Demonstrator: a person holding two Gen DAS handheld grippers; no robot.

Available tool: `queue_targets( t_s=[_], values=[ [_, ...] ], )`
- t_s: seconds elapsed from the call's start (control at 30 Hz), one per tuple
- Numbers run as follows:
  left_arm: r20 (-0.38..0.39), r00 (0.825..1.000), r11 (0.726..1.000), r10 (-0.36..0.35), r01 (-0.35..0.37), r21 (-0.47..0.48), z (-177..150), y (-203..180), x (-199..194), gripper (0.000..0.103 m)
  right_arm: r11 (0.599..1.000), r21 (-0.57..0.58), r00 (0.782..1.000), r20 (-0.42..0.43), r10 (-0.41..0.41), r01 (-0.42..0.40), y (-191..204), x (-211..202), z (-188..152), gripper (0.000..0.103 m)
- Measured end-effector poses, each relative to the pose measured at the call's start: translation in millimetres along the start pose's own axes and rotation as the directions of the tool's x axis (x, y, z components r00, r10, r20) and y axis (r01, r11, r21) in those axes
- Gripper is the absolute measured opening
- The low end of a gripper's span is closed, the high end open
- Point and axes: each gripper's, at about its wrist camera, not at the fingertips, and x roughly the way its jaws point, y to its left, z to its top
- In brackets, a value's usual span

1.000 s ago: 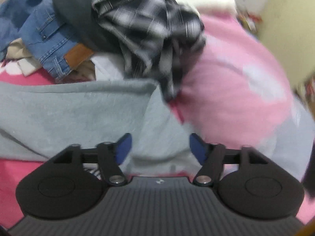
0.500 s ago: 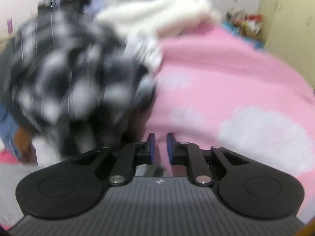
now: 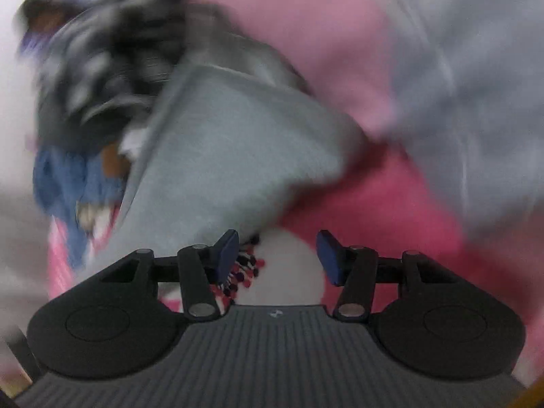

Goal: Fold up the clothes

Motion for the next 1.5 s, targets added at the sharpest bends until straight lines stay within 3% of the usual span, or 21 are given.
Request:
queue_targets(
  t_s=[0.07, 0.17, 0.2, 0.23, 0.27, 0.37, 0.47, 0.6, 0.67, 0.7, 0.73, 0.8, 0.9, 0.93, 1.07, 1.2, 1.33, 1.37, 1.43, 1.5],
  values=[
    [0.020, 0.999, 0.999, 0.026, -0.027, 0.046, 5.5, -10.0, 10.3, 0.043, 0.989, 0.145, 1.000, 0.019, 0.017, -0.019, -16.3, 13.7, -1.1, 0.050],
    [0.059, 0.996, 0.994, 0.068, -0.073, 0.077, 13.4, -19.0, 19.3, 0.042, 0.934, 0.353, 0.998, 0.052, 0.038, -0.054, -40.5, 34.2, -2.6, 0.050],
    [0.072, 0.995, 0.993, 0.073, -0.079, 0.084, 14.8, -20.2, 19.9, 0.035, 0.922, 0.376, 0.994, 0.083, 0.066, -0.093, -42.5, 39.9, 0.0, 0.040],
    [0.084, 0.994, 0.992, 0.076, -0.084, 0.090, 16.2, -21.3, 20.4, 0.028, 0.916, 0.388, 0.993, 0.098, 0.066, -0.099, -40.9, 43.5, 3.3, 0.017],
    [0.089, 0.994, 0.993, 0.070, -0.078, 0.085, 17.1, -20.9, 20.7, 0.012, 0.925, 0.365, 0.991, 0.113, 0.066, -0.103, -33.6, 40.8, 7.3, 0.009],
    [0.089, 0.995, 0.998, 0.045, -0.049, 0.045, 19.9, -12.1, 15.5, 0.004, 0.942, 0.313, 0.985, 0.155, 0.073, -0.120, -10.5, 28.6, 21.1, 0.004],
    [0.089, 0.995, 0.998, -0.044, 0.049, -0.046, 23.6, 15.8, -4.1, 0.004, 0.944, 0.294, 0.978, 0.183, 0.096, -0.148, 12.4, 11.6, 39.5, 0.004],
    [0.096, 0.983, 0.986, -0.159, 0.164, -0.042, 20.3, 40.6, -22.0, 0.004, 0.940, 0.275, 0.969, 0.191, 0.154, -0.203, 28.7, 21.4, 76.7, 0.008],
    [0.087, 0.981, 0.984, -0.175, 0.179, -0.029, 18.7, 40.0, -19.2, 0.004, 0.942, 0.289, 0.983, 0.125, 0.137, -0.168, 24.2, 38.2, 86.6, 0.020],
    [0.083, 0.980, 0.982, -0.183, 0.186, -0.023, 17.9, 39.7, -17.7, 0.004, 0.943, 0.296, 0.987, 0.092, 0.129, -0.151, 22.0, 46.6, 91.6, 0.037],
    [0.078, 0.978, 0.981, -0.191, 0.193, -0.016, 17.2, 39.3, -16.3, 0.004, 0.944, 0.301, 0.991, 0.060, 0.121, -0.133, 19.9, 54.3, 96.0, 0.040],
    [0.069, 0.976, 0.978, -0.207, 0.208, -0.004, 15.6, 38.7, -13.4, 0.004, 0.945, 0.303, 0.993, 0.052, 0.110, -0.120, 19.0, 49.1, 87.9, 0.041],
    [0.055, 0.971, 0.973, -0.231, 0.230, 0.014, 13.2, 37.8, -9.1, 0.004, 0.954, 0.269, 0.990, 0.085, 0.113, -0.132, 13.8, 22.4, 67.5, 0.052],
    [0.050, 0.970, 0.971, -0.238, 0.238, 0.021, 12.5, 37.5, -7.7, 0.004, 0.958, 0.253, 0.988, 0.101, 0.116, -0.138, 11.2, 11.2, 59.5, 0.052],
    [0.039, 0.968, 0.968, -0.248, 0.247, 0.041, 10.8, 35.3, -4.2, 0.004, 0.958, 0.284, 0.999, 0.033, 0.041, -0.049, -14.1, 1.5, 26.7, 0.052],
    [0.035, 0.970, 0.970, -0.240, 0.238, 0.057, 10.3, 32.4, -2.7, 0.004, 0.927, 0.375, 0.999, 0.011, -0.030, 0.023, -40.3, 28.8, 12.5, 0.052],
    [0.031, 0.972, 0.971, -0.232, 0.229, 0.074, 9.8, 29.3, -1.4, 0.004, 0.922, 0.387, 0.998, 0.056, -0.010, -0.013, -47.9, 51.9, 15.5, 0.054],
    [0.027, 0.971, 0.968, -0.238, 0.235, 0.086, 8.7, 27.8, -2.0, 0.004, 0.924, 0.382, 0.998, 0.070, 0.003, -0.030, -47.4, 55.7, 16.7, 0.053],
    [0.018, 0.968, 0.963, -0.251, 0.247, 0.110, 6.6, 24.7, -3.4, 0.004, 0.927, 0.369, 0.995, 0.097, 0.029, -0.063, -45.9, 62.2, 19.2, 0.003],
    [0.008, 0.965, 0.956, -0.263, 0.260, 0.133, 4.4, 21.6, -4.8, 0.004, 0.948, 0.312, 0.993, 0.112, 0.031, -0.065, -28.0, 35.8, 25.3, 0.003]
  ],
)
